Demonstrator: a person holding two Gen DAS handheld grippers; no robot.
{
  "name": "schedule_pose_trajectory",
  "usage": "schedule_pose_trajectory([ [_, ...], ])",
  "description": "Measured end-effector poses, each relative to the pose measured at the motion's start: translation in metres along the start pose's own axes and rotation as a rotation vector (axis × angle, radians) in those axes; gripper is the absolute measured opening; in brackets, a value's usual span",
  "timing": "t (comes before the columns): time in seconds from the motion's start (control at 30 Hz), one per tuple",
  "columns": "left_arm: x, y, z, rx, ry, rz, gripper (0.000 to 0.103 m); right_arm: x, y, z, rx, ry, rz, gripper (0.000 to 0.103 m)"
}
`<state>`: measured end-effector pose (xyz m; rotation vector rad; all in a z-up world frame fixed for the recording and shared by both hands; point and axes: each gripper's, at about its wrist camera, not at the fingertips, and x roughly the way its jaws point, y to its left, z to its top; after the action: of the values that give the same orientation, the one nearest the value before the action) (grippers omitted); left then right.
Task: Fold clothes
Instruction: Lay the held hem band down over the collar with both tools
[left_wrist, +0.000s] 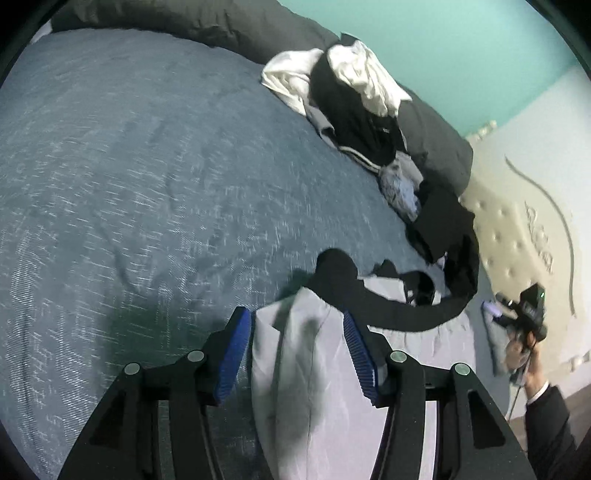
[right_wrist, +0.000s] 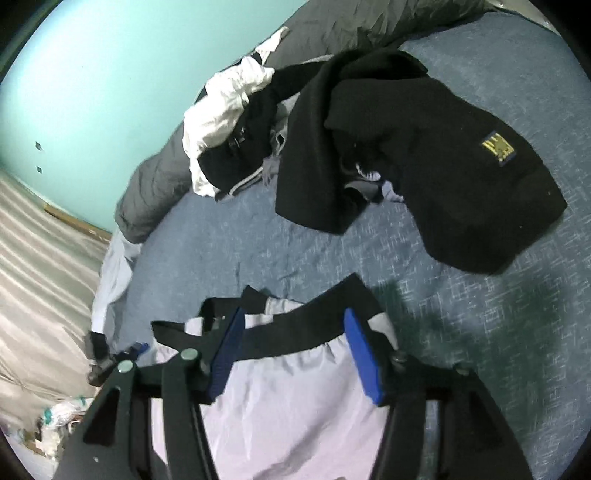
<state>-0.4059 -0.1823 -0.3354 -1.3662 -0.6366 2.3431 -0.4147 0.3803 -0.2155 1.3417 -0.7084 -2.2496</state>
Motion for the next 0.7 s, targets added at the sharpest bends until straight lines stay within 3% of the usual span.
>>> schedule_pose_trajectory([
  [0.27,0.019,-0.009,-0.001,0.080,0.026,0.029,0.056,0.021,-0.025,-0.020,-0.139,0.085,-0.201,0.057],
  [0.47,0.032,-0.009,0.003,0.093,0.019,0.034,0.054,0.043,-0.029,-0.027,-0.195,0.085,-0.179,0.057],
  [0.5,0.034,-0.009,0.003,0.097,0.023,0.036,0.044,0.047,-0.025,-0.028,-0.224,0.092,-0.186,0.052],
  [0.53,0.037,-0.009,0.003,0.100,0.027,0.039,0.027,0.052,-0.020,-0.030,-0.253,0.099,-0.194,0.046],
  [0.63,0.042,-0.011,0.003,0.116,0.037,0.044,0.017,0.060,-0.010,-0.035,-0.326,0.095,-0.236,0.020],
  [0.7,0.036,-0.016,0.003,0.142,0.010,0.049,0.015,0.059,-0.009,-0.035,-0.338,0.073,-0.246,0.011],
])
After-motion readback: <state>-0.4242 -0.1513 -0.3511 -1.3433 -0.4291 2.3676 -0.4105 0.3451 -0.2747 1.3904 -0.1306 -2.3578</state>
